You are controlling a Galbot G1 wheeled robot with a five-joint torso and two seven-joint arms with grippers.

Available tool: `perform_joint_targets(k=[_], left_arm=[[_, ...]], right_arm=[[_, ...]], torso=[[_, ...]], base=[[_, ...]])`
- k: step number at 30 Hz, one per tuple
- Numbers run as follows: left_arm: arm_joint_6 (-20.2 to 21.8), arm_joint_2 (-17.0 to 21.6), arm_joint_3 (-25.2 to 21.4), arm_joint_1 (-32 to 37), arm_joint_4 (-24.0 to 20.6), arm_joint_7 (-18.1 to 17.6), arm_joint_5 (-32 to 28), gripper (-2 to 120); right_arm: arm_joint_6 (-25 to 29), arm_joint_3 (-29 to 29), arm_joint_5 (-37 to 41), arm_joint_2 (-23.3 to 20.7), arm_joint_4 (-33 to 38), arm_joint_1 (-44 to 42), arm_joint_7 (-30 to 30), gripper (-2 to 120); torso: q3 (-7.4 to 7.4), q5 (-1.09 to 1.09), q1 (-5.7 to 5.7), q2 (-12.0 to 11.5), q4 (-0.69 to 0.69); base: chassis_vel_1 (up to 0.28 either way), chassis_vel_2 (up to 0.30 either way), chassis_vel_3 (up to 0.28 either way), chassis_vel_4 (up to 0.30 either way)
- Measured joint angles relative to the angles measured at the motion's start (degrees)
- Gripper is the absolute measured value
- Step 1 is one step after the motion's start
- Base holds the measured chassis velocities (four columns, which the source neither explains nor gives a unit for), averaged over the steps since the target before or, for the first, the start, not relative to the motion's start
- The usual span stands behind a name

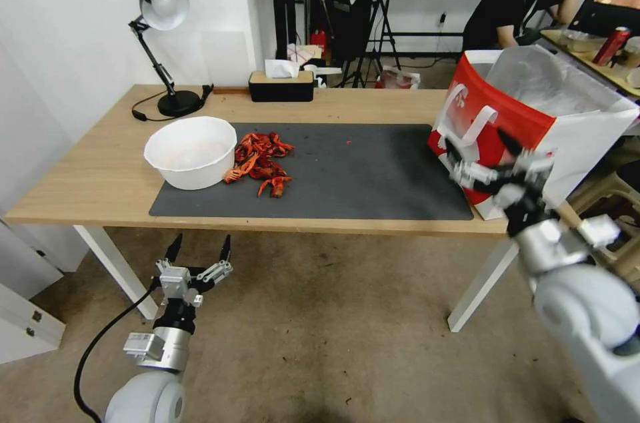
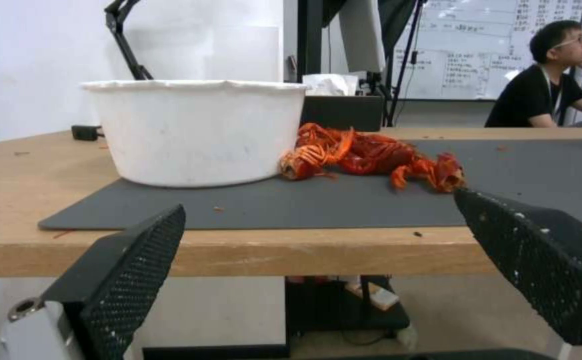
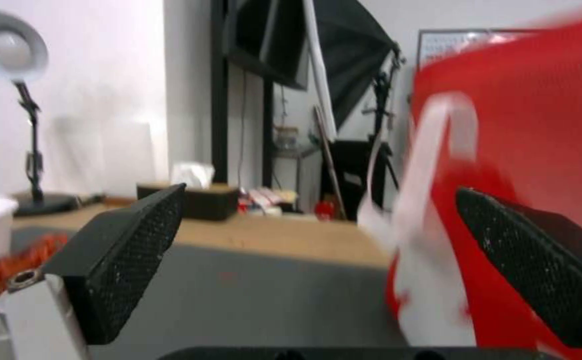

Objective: Close the takeout container lid, then place the container into the takeout bag.

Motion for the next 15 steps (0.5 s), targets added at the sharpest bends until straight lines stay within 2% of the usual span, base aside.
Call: perform_joint_targets(k=[7,15], left_arm=[[-0.5,-0.5,0.1,0.0,0.1,0.4,0.1,100],[-1.6,-0.7,0.8,0.2,0.9,0.2,1.0,100]], right_arm=[[5.5,0.1,-7.2,7.3,-3.2,-8.3,-1.2,100],[8.7,-0.6,-9.5,10.8,-6.3,-12.0,-1.1,100]], torso=[[0.0,-0.02,0.0,0.0,0.01],[0.0,-0.01,0.0,0.0,0.01]], base=[[0.0,0.0,0.0,0.0],[0.0,0.0,0.0,0.0]])
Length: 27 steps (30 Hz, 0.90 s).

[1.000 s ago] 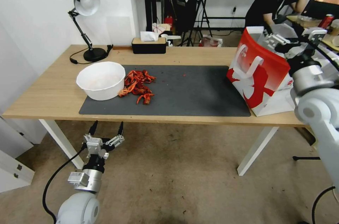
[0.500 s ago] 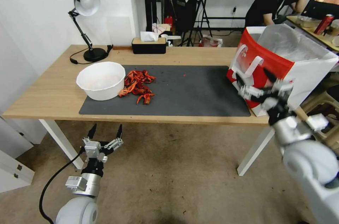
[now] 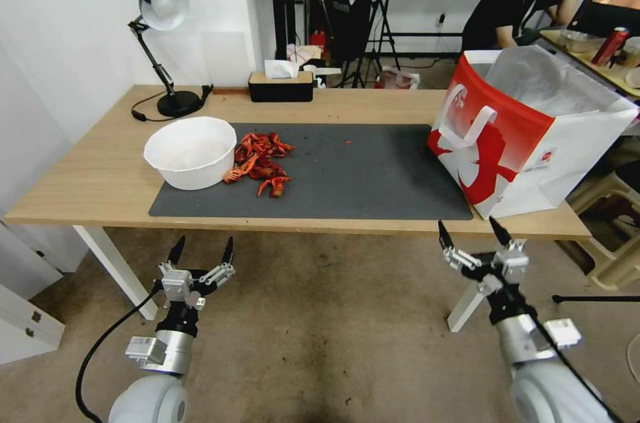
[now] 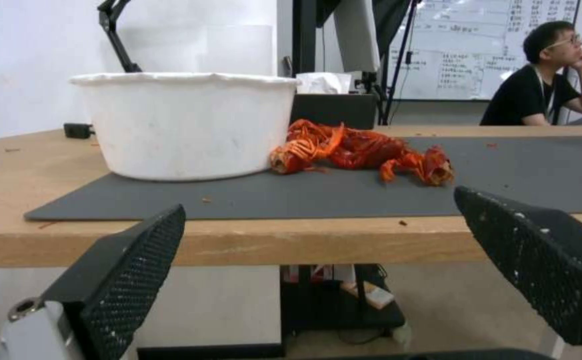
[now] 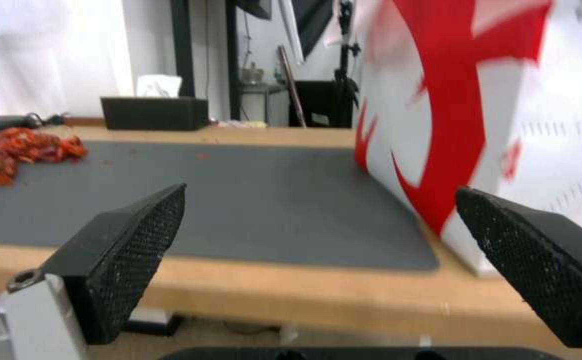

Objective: Close the takeout container lid, then place the container into the takeout bag.

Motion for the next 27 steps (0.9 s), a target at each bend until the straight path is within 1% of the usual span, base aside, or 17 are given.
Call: perform_joint_targets(k=[6,16,27], left_arm=[[-0.8,-0.1,0.0,0.0,0.3,0.0,0.1,100],[-2.6,-0.2,-0.4,0.5,1.2,0.8,-0.1,100],[-2.7,-0.2,-0.4,0.5,1.3,0.8,-0.2,100]], right_arm=[[1.0,-0.3,0.3,0.9,-1.6,-0.8,0.5,100],[0.8,-0.9,2.1,1.2,-3.1,0.0,0.7,100],[0.6,-1.0,2.2,1.1,-3.1,0.1,0.7,100]], torso=[[0.0,0.01,0.0,0.0,0.0],[0.01,0.01,0.0,0.0,0.0],[0.01,0.01,0.0,0.0,0.0]], base=[[0.0,0.0,0.0,0.0],[0.0,0.0,0.0,0.0],[0.0,0.0,0.0,0.0]])
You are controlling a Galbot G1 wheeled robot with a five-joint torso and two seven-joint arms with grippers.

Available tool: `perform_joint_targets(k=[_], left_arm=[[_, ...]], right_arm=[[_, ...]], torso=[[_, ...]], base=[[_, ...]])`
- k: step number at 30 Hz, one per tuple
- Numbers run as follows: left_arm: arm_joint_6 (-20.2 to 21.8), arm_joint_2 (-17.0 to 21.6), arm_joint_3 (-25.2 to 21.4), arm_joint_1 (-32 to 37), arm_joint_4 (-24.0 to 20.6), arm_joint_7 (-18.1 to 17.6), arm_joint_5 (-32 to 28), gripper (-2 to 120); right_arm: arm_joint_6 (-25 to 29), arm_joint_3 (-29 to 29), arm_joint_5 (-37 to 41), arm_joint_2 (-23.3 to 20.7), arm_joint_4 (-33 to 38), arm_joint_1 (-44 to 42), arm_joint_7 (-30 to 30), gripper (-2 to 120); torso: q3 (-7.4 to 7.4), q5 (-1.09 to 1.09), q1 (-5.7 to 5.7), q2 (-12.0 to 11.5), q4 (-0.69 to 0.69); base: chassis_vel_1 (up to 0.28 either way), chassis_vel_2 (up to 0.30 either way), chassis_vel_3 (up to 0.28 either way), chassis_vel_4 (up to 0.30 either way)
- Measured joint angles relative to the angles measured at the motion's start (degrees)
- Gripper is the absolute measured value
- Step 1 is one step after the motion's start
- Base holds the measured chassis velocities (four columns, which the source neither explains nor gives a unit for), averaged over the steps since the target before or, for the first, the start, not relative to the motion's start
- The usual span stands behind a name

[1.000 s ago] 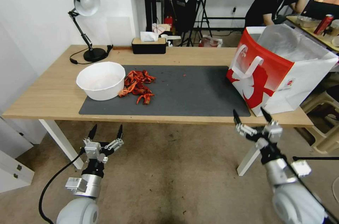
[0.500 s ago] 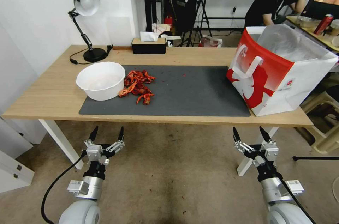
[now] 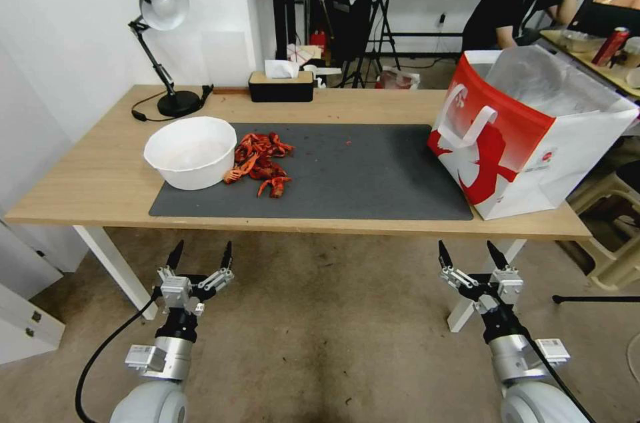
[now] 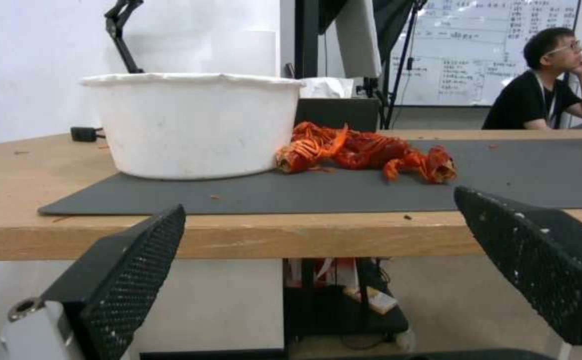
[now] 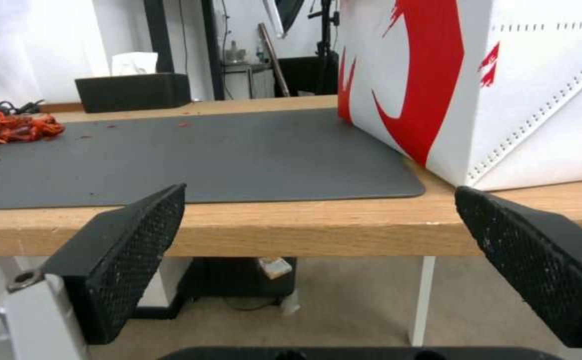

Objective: Close the takeout container lid, then place the container into the takeout bag.

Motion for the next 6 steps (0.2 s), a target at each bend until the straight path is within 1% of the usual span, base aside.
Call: perform_joint_targets(k=[6], left_arm=[[0.0,0.0,0.0,0.0,0.0,0.0,0.0,100]], right_arm=[[0.0,0.0,0.0,0.0,0.0,0.0,0.0,100]], torso=[[0.0,0.0,0.0,0.0,0.0]], base=[[0.0,0.0,0.0,0.0]])
